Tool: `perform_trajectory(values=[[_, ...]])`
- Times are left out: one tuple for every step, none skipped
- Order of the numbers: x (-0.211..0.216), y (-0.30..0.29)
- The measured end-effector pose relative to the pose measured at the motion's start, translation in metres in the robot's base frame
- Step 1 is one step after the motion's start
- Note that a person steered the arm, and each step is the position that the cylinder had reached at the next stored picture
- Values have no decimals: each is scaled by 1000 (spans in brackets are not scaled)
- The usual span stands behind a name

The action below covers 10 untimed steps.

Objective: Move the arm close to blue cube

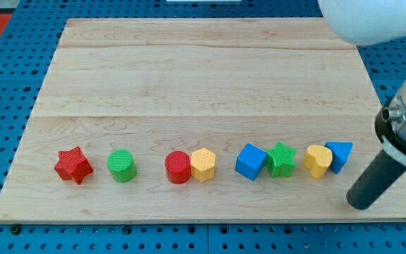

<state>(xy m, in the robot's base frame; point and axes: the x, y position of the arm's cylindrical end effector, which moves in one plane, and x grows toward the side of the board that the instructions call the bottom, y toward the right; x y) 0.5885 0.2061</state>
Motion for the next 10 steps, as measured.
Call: perform_trajectory(values=[[-27,0],[4,-7],[6,-52],[6,-108],[6,-126],[6,-126],[6,-122],[6,-112],[6,-101],[6,-85]])
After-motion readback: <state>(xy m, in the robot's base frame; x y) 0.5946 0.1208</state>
